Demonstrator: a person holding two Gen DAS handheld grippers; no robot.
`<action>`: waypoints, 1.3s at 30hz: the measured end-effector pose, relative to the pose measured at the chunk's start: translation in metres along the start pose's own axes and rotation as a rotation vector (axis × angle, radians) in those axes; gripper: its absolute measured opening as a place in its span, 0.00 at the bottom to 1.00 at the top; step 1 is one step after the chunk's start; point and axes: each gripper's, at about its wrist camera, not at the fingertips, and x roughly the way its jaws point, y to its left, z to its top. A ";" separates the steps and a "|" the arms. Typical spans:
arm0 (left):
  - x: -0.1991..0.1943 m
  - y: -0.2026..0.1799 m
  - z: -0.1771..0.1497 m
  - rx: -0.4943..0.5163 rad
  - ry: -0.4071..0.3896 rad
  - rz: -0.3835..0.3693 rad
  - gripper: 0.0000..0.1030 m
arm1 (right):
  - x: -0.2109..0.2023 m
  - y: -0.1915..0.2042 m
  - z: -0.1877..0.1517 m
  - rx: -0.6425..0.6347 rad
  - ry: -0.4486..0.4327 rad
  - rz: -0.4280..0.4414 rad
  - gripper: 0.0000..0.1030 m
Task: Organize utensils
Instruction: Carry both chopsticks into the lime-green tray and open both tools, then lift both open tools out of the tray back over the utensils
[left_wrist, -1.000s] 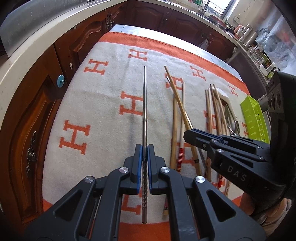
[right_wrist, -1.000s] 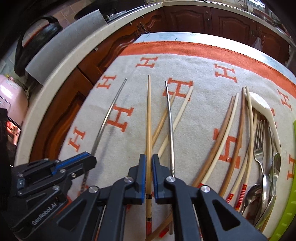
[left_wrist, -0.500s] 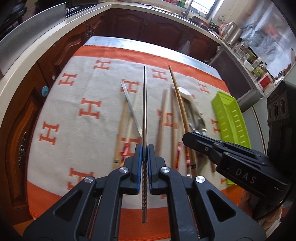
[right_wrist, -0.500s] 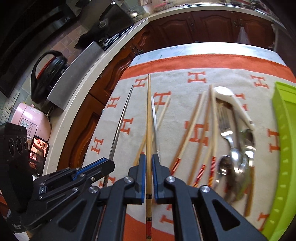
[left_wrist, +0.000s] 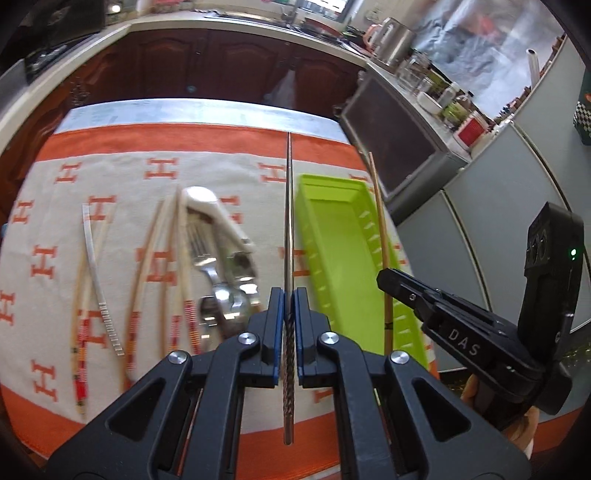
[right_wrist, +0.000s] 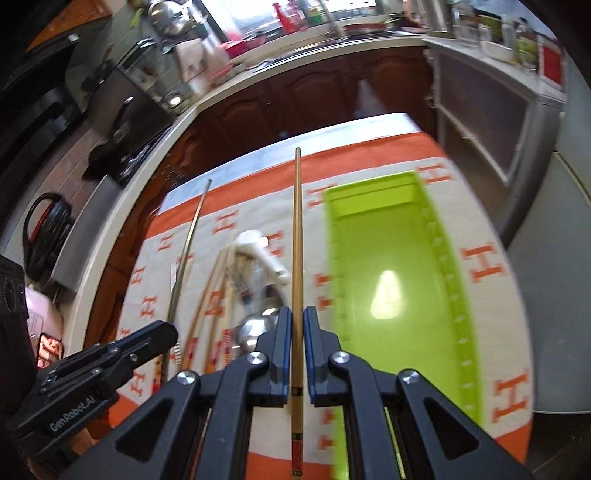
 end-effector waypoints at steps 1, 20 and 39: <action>0.007 -0.009 0.002 0.003 0.009 -0.006 0.03 | -0.002 -0.009 0.001 0.007 -0.003 -0.019 0.06; 0.095 -0.033 -0.003 -0.068 0.147 -0.096 0.03 | 0.030 -0.067 0.005 -0.011 0.069 -0.155 0.07; 0.116 -0.047 -0.021 -0.012 0.216 -0.007 0.07 | 0.030 -0.101 0.002 0.136 0.054 -0.198 0.14</action>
